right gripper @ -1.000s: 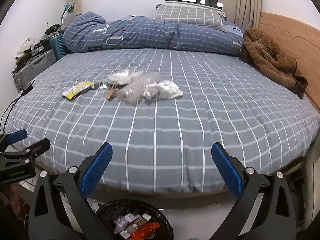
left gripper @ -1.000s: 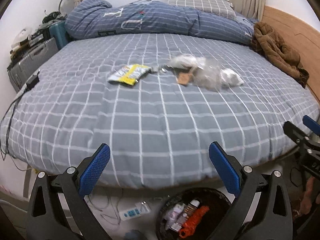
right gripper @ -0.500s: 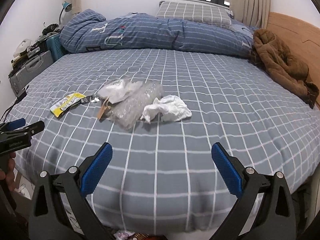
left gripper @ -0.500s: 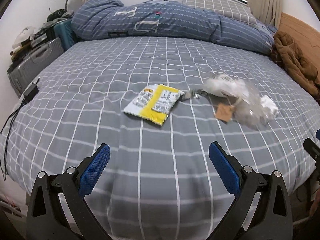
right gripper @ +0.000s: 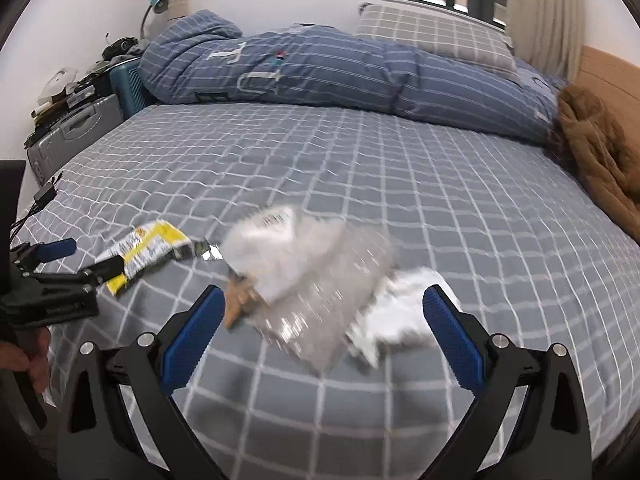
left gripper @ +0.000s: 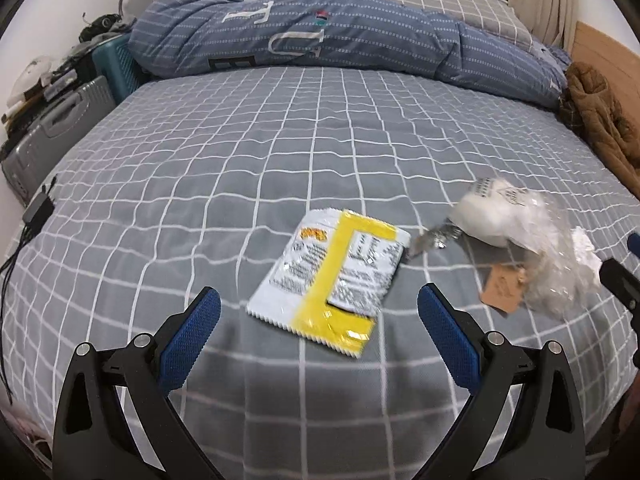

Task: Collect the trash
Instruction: 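Grasp the yellow snack wrapper with the left tool while the right tool grasps the white KEYU bag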

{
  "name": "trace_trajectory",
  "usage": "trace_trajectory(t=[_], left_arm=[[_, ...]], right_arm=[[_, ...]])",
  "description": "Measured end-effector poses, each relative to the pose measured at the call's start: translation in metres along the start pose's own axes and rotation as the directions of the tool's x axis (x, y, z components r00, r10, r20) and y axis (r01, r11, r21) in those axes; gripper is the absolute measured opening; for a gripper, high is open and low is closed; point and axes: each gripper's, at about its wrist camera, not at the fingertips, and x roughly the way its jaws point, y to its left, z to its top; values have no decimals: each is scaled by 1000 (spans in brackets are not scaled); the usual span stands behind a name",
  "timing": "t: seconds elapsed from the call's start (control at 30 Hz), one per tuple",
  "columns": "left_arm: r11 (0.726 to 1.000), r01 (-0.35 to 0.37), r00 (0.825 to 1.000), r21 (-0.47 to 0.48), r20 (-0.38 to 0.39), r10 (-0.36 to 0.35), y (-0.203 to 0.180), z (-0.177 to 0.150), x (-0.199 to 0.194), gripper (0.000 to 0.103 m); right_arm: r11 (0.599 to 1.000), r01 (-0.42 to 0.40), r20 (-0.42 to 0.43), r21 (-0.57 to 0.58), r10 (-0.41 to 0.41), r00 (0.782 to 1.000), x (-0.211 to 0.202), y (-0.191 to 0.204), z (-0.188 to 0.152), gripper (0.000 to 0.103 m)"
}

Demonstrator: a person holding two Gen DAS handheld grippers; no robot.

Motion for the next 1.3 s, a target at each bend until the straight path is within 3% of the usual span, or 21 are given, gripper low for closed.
trace_trajectory(t=[0.43, 0.6, 0.87, 1.0, 1.27, 1.3], left_arm=[[997, 52, 997, 57, -58, -49, -8, 15, 40, 97], [996, 51, 995, 74, -86, -44, -10, 13, 53, 95], [996, 64, 993, 67, -106, -57, -8, 13, 62, 85], [995, 58, 993, 82, -109, -49, -13, 12, 65, 74], [992, 72, 992, 100, -111, -60, -17, 10, 67, 55], [992, 76, 992, 99, -112, -65, -17, 10, 67, 47]], right_arm=[[999, -30, -44, -11, 29, 999, 72, 33, 46, 95], [999, -40, -88, -11, 39, 995, 95, 39, 50, 89], [999, -52, -143, -10, 50, 988, 115, 40, 46, 71], [997, -77, -164, -11, 74, 984, 118, 41, 44, 55], [994, -106, -193, 12, 107, 975, 127, 39, 40, 41], [993, -114, -197, 24, 116, 973, 128, 38, 39, 39]])
